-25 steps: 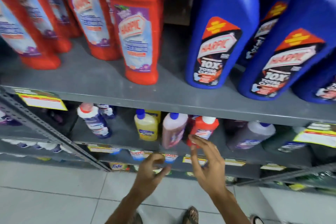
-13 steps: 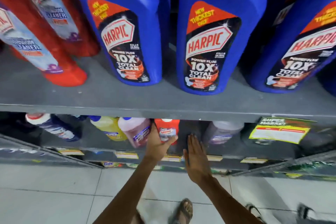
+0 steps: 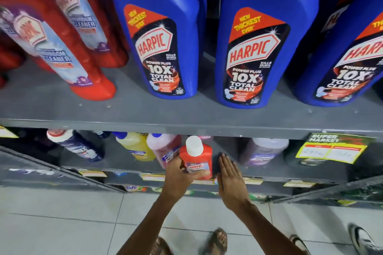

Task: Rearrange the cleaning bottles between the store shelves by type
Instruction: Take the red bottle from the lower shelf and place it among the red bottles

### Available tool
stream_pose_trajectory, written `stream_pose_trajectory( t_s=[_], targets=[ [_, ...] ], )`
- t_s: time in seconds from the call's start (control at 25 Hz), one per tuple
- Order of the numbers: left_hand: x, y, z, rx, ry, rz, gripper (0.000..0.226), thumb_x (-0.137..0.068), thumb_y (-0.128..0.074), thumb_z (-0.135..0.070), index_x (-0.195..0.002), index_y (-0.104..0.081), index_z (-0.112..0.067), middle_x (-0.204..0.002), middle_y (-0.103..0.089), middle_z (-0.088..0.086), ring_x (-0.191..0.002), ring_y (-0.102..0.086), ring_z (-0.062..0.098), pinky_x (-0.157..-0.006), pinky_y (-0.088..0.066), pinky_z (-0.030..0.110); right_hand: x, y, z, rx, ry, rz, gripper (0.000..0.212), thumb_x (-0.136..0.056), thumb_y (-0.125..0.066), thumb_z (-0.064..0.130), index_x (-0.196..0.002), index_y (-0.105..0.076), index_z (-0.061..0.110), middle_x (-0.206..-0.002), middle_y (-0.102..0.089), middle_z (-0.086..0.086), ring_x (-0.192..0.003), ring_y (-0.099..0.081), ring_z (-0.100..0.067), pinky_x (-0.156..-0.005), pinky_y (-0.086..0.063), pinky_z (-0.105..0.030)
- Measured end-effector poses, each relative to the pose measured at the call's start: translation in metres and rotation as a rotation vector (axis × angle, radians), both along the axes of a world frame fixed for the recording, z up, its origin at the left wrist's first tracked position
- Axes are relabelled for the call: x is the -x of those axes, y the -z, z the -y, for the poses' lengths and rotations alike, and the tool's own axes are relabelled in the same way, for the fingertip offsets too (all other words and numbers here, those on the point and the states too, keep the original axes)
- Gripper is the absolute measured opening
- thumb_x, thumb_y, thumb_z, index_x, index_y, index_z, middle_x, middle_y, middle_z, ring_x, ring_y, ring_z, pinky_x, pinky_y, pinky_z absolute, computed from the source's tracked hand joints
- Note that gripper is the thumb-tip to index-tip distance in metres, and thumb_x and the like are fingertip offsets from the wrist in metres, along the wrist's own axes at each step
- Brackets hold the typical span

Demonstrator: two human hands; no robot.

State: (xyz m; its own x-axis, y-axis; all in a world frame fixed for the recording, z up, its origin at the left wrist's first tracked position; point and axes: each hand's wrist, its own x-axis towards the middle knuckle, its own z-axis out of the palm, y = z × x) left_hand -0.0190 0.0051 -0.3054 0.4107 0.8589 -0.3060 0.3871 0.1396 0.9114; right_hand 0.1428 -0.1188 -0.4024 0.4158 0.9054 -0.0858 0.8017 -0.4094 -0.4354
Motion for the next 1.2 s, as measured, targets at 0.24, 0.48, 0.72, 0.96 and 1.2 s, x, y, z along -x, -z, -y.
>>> stream_pose_trajectory(
  t_s=[0.24, 0.48, 0.72, 0.96, 1.2],
  targets=[
    [0.093, -0.075, 0.004, -0.047, 0.04, 0.101, 0.058, -0.05, -0.11, -0.023, -0.102, -0.085, -0.016, -0.096, -0.089, 0.0, -0.102, -0.083, 0.027, -0.094, -0.068, 0.04, 0.058, -0.069, -0.006, -0.404, -0.066, 0.045, 0.052, -0.096, -0.067, 0.006, -0.148, -0.062, 0.006, -0.157, -0.058, -0.002, -0.139, -0.066, -0.027, -0.124, -0.038, -0.027],
    [0.226, -0.18, -0.05, -0.257, 0.048, 0.133, 0.051, -0.048, -0.104, -0.019, -0.094, -0.084, -0.01, -0.09, -0.089, 0.003, -0.081, -0.085, 0.013, -0.076, -0.07, 0.033, 0.148, -0.18, -0.062, -0.833, -0.225, -0.052, 0.039, -0.098, -0.066, 0.006, -0.136, -0.073, 0.012, -0.144, -0.072, 0.001, -0.136, -0.067, -0.013, -0.109, -0.057, -0.037],
    [0.307, -0.273, -0.108, -0.562, -0.126, 0.267, 0.05, -0.054, -0.09, -0.012, -0.095, -0.065, -0.027, -0.073, -0.081, -0.029, -0.068, -0.075, -0.016, -0.065, -0.056, 0.0, 0.224, -0.275, -0.144, -0.951, -0.37, 0.052, 0.044, -0.106, -0.066, 0.023, -0.149, -0.062, 0.013, -0.159, -0.06, 0.003, -0.155, -0.049, -0.013, -0.129, -0.037, -0.036],
    [0.325, -0.318, -0.185, -0.647, -0.036, 0.335, 0.063, -0.07, -0.09, -0.009, -0.127, -0.064, -0.014, -0.111, -0.085, -0.007, -0.1, -0.081, 0.002, -0.091, -0.066, 0.021, 0.252, -0.293, -0.189, -0.716, -0.295, 0.229, 0.048, -0.111, -0.054, 0.036, -0.152, -0.059, 0.012, -0.16, -0.06, -0.003, -0.157, -0.047, -0.018, -0.129, -0.039, -0.043],
    [0.296, -0.318, -0.239, -0.605, 0.176, 0.303, 0.069, -0.073, -0.092, -0.013, -0.134, -0.058, -0.011, -0.122, -0.082, -0.006, -0.113, -0.079, 0.008, -0.1, -0.065, 0.029, 0.266, -0.289, -0.2, -0.612, -0.14, 0.415, 0.049, -0.113, -0.047, 0.036, -0.152, -0.059, 0.008, -0.158, -0.062, -0.009, -0.149, -0.057, -0.023, -0.128, -0.042, -0.041]
  ],
)
